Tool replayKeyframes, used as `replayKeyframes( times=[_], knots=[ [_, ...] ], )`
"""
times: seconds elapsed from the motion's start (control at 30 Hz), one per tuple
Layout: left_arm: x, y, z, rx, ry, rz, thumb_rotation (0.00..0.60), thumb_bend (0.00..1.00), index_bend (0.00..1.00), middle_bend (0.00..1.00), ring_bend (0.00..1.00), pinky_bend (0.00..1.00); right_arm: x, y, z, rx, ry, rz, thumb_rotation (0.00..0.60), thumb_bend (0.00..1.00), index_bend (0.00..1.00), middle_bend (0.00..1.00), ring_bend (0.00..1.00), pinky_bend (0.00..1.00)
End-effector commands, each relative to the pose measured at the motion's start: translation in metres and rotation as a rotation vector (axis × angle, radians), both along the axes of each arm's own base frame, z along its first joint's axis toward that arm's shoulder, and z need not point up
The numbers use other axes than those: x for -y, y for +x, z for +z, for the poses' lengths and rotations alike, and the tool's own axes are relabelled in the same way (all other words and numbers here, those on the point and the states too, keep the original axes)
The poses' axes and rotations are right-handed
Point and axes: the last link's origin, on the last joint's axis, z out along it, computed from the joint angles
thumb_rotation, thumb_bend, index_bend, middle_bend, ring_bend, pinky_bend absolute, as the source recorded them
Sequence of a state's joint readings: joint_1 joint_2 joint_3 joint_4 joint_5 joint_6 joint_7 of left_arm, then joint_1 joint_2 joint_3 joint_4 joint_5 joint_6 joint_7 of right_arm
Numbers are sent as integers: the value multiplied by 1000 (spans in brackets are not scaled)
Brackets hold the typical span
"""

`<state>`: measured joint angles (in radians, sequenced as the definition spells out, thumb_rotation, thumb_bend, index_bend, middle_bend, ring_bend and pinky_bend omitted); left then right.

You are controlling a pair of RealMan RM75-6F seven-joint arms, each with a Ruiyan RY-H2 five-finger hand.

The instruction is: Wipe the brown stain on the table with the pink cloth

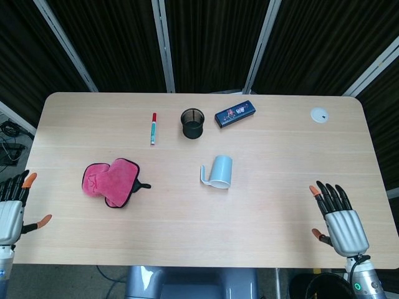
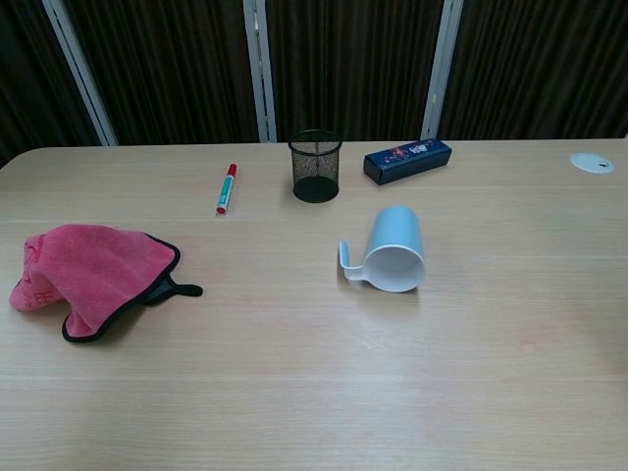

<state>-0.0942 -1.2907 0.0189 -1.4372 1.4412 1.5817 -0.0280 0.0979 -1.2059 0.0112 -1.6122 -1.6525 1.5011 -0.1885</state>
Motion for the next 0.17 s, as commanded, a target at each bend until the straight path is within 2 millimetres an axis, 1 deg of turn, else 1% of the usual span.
replayKeyframes(
  times=[0.03, 0.1, 0.17],
  knots=[
    [29, -7, -4, -31, 7, -32, 600, 0, 0, 0, 0, 0, -2, 1, 0, 0, -9, 18, 600, 0, 20, 0, 0, 0],
    [33, -9, -5, -26, 21, -48, 600, 0, 0, 0, 0, 0, -3, 1, 1, 7, -15, 26, 600, 0, 11, 0, 0, 0],
    [31, -7, -5, 3, 33, -64, 600, 0, 0, 0, 0, 0, -3, 2, 1, 16, -23, 31, 600, 0, 4, 0, 0, 0]
  ],
)
